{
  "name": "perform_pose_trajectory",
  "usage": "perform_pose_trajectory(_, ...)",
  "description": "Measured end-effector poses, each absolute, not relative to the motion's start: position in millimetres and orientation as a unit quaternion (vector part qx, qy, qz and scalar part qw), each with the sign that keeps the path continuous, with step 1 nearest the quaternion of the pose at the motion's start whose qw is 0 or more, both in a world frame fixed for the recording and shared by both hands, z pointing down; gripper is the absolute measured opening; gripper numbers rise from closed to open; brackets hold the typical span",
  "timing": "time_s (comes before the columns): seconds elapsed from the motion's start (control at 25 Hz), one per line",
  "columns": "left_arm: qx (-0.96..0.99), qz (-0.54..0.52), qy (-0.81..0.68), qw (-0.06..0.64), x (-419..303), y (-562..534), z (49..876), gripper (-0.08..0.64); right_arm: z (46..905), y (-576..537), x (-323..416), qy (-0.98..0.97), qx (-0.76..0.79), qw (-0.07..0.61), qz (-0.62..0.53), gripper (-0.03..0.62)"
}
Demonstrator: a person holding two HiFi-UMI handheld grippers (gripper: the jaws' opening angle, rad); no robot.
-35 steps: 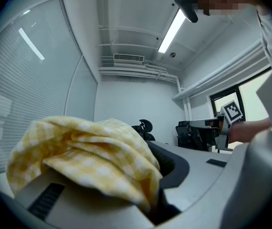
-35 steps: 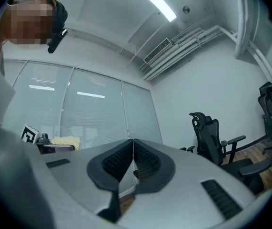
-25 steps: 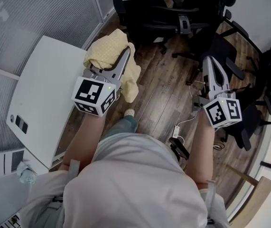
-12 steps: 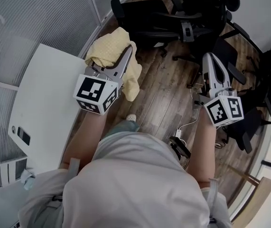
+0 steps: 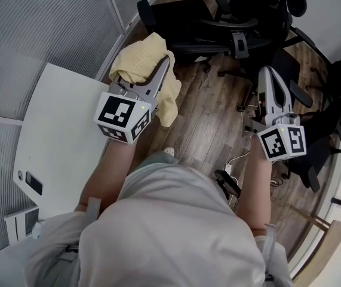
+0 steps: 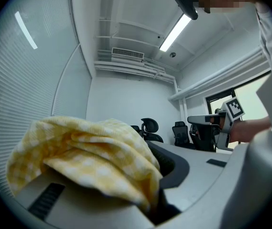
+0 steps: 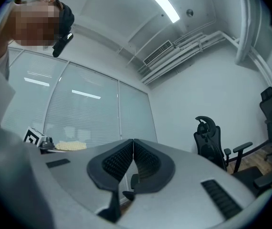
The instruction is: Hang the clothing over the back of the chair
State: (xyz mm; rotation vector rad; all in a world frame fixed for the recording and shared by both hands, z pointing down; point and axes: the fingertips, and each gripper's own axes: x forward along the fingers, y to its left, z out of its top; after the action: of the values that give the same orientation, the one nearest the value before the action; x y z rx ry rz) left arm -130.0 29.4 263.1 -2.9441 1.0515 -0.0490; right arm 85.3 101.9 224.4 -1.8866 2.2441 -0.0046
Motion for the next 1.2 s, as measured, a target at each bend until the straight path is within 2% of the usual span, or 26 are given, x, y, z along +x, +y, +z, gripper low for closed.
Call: perform_pose_trajectory(1.2,-0.95,-0.013,0.313,0.003,-127.8,1.2,271.6,0.094,223.6,59.3,76.6,0.757,-0.645,0.107,-0.006,0.021)
